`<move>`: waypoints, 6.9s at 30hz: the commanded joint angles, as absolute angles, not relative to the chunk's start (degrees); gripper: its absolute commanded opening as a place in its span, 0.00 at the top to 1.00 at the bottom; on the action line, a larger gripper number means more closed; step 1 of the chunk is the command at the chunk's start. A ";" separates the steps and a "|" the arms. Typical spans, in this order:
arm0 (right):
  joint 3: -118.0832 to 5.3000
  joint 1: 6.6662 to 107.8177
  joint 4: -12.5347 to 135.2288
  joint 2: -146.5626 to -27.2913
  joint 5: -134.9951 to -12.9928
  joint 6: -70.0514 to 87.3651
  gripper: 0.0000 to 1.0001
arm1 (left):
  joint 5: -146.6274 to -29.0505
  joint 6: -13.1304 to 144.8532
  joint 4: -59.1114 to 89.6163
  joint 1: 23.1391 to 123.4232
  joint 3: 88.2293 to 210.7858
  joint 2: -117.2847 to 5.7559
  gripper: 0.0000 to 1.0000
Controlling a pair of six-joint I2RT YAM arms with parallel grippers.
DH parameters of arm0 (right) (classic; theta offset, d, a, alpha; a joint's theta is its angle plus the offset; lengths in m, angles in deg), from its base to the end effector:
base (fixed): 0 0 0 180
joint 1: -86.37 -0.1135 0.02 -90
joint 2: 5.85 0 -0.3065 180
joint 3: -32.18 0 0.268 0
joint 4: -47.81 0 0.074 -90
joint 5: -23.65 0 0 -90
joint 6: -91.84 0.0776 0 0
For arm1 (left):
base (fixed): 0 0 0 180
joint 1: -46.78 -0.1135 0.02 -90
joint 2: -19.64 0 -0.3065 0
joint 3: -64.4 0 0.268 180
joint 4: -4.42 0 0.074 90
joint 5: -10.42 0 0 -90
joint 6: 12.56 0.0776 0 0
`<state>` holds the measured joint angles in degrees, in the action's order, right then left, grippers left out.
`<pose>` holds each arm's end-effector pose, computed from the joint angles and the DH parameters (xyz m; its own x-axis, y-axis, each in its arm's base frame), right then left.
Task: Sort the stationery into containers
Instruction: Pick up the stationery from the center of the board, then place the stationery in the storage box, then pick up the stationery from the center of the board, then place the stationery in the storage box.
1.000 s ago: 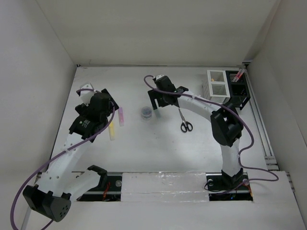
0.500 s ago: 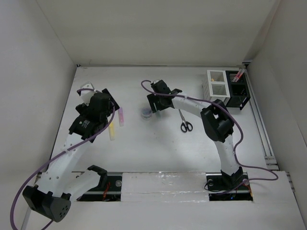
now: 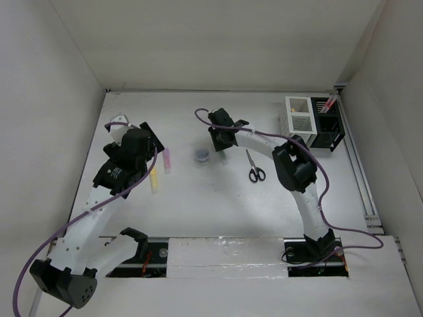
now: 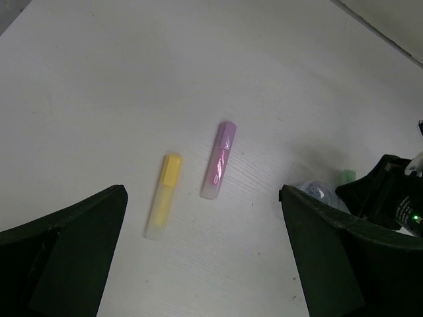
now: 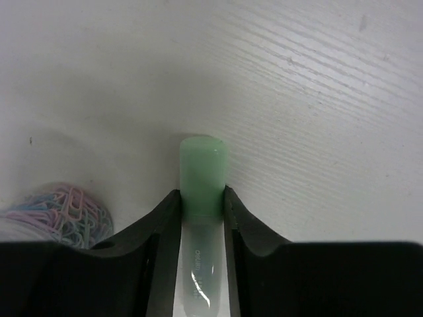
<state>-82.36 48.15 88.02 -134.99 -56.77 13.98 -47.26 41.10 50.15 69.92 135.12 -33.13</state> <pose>0.4476 0.3360 0.1607 -0.7402 -0.3189 -0.5920 -0.3877 0.9217 -0.0118 0.2122 -0.0456 0.3751 -0.2843 -0.4231 -0.8603 -0.3368 0.8842 -0.3236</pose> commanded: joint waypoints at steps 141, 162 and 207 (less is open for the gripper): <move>-122.98 31.08 95.38 -159.14 -55.44 22.68 1.00 | -37.74 33.58 49.17 66.21 133.24 -14.11 0.00; -56.36 58.48 20.35 -102.02 -78.39 19.25 1.00 | -40.64 36.40 46.89 66.21 132.18 -13.58 0.00; -54.05 96.12 20.40 -115.70 -88.50 11.86 1.00 | -47.93 41.14 42.85 66.21 131.13 -16.92 0.00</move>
<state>-50.12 95.78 20.37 -114.86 -86.43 13.18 -47.15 40.16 45.43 66.27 131.34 -16.32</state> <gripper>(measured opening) 0.317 0.997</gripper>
